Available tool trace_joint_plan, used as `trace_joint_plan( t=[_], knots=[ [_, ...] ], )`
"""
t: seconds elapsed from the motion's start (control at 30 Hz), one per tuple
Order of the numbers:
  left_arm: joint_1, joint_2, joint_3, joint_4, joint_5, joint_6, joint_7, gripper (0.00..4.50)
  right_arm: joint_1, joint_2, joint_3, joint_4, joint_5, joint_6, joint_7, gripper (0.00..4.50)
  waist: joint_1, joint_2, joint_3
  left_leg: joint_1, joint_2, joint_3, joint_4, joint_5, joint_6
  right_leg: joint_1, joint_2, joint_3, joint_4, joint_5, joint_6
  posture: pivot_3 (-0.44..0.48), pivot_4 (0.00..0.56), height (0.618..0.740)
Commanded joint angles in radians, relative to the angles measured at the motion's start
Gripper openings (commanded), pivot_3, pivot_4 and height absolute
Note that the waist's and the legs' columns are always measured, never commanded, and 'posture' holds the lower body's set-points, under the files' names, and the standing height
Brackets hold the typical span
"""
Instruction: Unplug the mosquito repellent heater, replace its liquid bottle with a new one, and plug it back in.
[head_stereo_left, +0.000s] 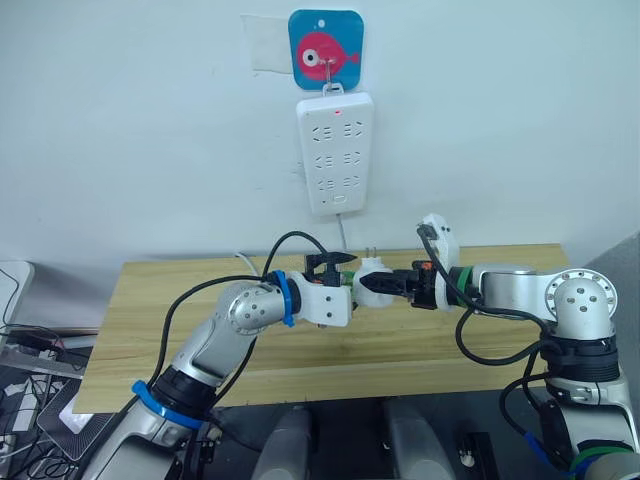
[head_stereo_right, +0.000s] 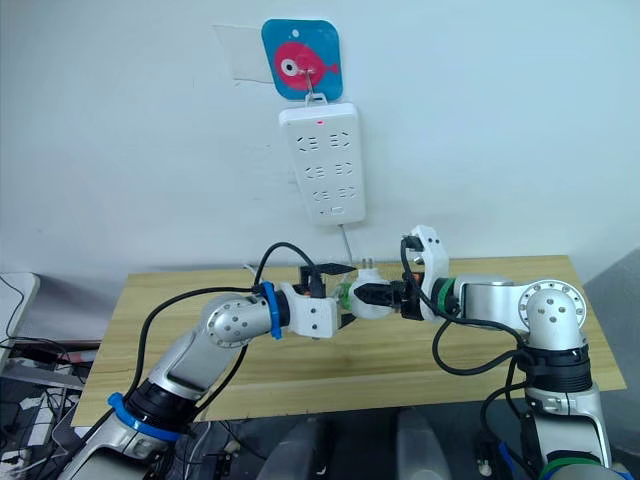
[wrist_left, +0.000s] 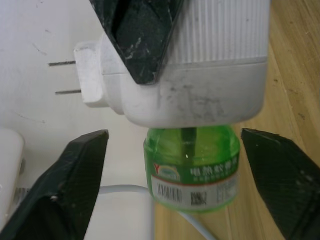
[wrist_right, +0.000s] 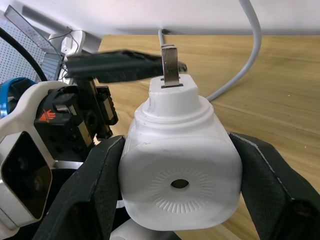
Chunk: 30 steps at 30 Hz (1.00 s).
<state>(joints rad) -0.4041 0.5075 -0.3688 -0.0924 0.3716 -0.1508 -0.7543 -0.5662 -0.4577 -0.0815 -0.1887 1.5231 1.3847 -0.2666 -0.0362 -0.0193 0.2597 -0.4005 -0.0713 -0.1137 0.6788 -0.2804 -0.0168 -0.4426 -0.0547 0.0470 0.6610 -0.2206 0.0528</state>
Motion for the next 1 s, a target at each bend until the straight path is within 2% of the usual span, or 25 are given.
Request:
trace_joint_plan(
  t=[0.03, 0.1, 0.33, 0.4, 0.5, 0.7, 0.87, 1.0],
  knots=[
    [-0.003, -0.004, -0.010, -0.016, -0.005, 0.008, -0.007, 2.93, -0.008, -0.006, 0.005, -0.016, 0.064, -0.029, -0.015, 2.98, -0.001, 0.000, 0.000, 0.000, 0.000, 0.000, 0.000, 0.000, 0.000, 0.000, 0.000, 0.000, 0.000, 0.000, 0.000, -0.062, 0.217, 0.740],
    [-0.002, -0.003, -0.011, -0.017, -0.008, 0.013, -0.012, 2.31, -0.006, -0.010, 0.012, -0.016, 0.078, -0.040, -0.025, 2.98, -0.004, 0.000, 0.000, 0.000, 0.000, 0.000, 0.000, 0.000, 0.000, 0.000, 0.000, 0.000, 0.000, 0.000, 0.000, -0.062, 0.217, 0.740],
    [-0.003, -0.008, -0.003, -0.012, -0.025, 0.016, -0.012, 2.25, -0.011, -0.022, 0.037, -0.029, 0.106, -0.074, -0.029, 2.96, -0.005, 0.000, 0.000, 0.000, 0.000, 0.000, 0.000, 0.000, 0.000, 0.000, 0.000, 0.000, 0.000, 0.000, 0.000, -0.066, 0.215, 0.740],
    [-0.003, -0.011, 0.003, -0.009, -0.033, 0.018, -0.006, 2.25, -0.009, -0.029, 0.039, -0.039, 0.110, -0.082, -0.018, 3.72, -0.005, 0.000, 0.000, 0.000, 0.000, 0.000, 0.000, 0.000, 0.000, 0.000, 0.000, 0.000, 0.000, 0.000, 0.000, -0.066, 0.215, 0.740],
    [0.004, -0.004, 0.018, -0.002, -0.048, 0.004, -0.001, 2.25, 0.009, -0.061, 0.035, -0.082, 0.072, -0.093, 0.035, 4.49, -0.005, 0.000, 0.000, 0.000, 0.000, 0.000, 0.000, 0.000, 0.000, 0.000, 0.000, 0.000, 0.000, 0.000, 0.000, -0.070, 0.215, 0.740],
    [0.052, -0.051, 0.093, 0.005, -0.186, 0.056, 0.021, 2.25, 0.114, -0.144, -0.008, -0.237, -0.078, -0.199, 0.238, 4.49, -0.005, 0.000, 0.000, 0.000, 0.000, 0.000, 0.000, 0.000, 0.000, 0.000, 0.000, 0.000, -0.001, 0.000, 0.000, -0.088, 0.213, 0.740],
    [0.088, -0.185, 0.179, -0.032, -0.374, 0.185, 0.060, 2.25, 0.261, -0.069, -0.045, -0.392, -0.194, -0.389, 0.316, 4.49, -0.007, 0.000, -0.001, 0.000, 0.000, -0.001, 0.001, 0.000, 0.000, 0.001, 0.000, -0.001, -0.001, 0.000, 0.000, -0.115, 0.205, 0.740],
    [0.085, -0.282, 0.197, -0.062, -0.463, 0.263, 0.104, 2.25, 0.320, -0.007, 0.043, -0.460, -0.399, -0.529, 0.378, 4.49, -0.013, 0.000, -0.003, 0.000, 0.000, 0.000, 0.001, 0.000, 0.000, 0.001, 0.000, -0.001, 0.000, 0.000, 0.000, -0.135, 0.197, 0.740]
  ],
)
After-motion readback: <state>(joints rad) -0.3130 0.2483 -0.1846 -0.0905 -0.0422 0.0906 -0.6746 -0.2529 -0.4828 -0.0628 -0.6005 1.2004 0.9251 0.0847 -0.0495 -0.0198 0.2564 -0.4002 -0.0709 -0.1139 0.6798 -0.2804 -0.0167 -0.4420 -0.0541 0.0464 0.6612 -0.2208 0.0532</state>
